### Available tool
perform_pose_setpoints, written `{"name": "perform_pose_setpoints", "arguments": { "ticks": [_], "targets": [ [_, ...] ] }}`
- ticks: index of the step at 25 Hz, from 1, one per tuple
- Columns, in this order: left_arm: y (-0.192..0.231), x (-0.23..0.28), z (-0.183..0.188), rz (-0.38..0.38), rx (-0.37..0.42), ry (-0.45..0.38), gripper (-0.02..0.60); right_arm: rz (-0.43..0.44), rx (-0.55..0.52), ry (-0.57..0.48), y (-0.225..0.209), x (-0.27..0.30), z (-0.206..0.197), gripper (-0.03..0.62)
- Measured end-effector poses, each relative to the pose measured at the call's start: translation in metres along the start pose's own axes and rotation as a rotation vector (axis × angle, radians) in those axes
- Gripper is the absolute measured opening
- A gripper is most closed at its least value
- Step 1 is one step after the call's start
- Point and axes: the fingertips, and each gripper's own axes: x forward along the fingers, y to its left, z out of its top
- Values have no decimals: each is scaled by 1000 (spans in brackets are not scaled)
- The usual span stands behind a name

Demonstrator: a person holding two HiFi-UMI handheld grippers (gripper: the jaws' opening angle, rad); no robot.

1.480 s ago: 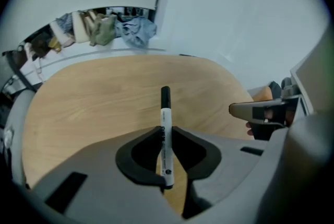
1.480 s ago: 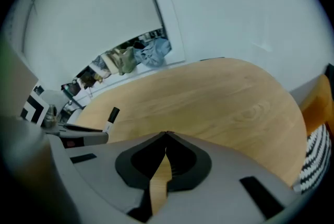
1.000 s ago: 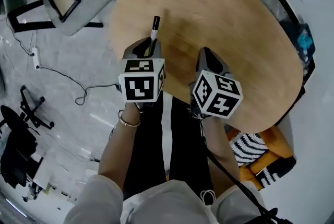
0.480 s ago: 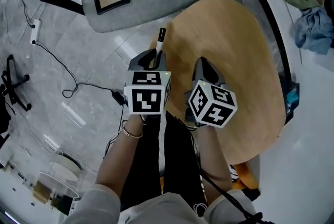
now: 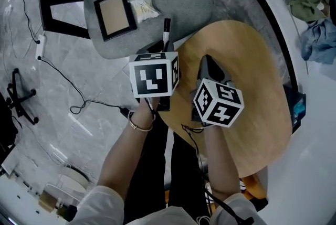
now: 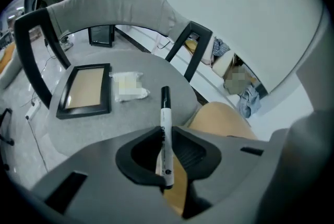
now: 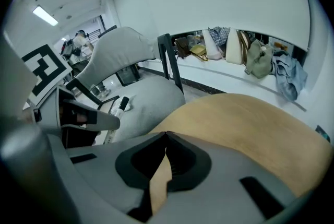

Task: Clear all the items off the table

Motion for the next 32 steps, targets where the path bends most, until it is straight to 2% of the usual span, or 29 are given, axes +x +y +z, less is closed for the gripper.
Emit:
{"name": "perform_pose_setpoints", "arguments": {
  "ticks": [6,14,16,20,24,27,32],
  "targets": [
    [7,23,50,7,-49,-15,69,-19,-52,-2,-3,29,33,25],
    [7,46,105,44,-77,-90,71,-32,-26,3,-10,45,49,24],
    [5,55,106,52,-75,-70,71,-34,-6,3,-15,43,47,25],
    [7,68,107,93,-6,-60,71,-51,12,11,-27,38,39,25],
    [14,80,105,104,-53,-32,71,-60,44,17,-35,36,30,25],
    [16,82,106,100,-82,-41,74,-60,47,19,-37,34,27,25],
    [14,75,109,70,-113,-71,127,-56,42,17,-38,32,29,25]
  ]
}}
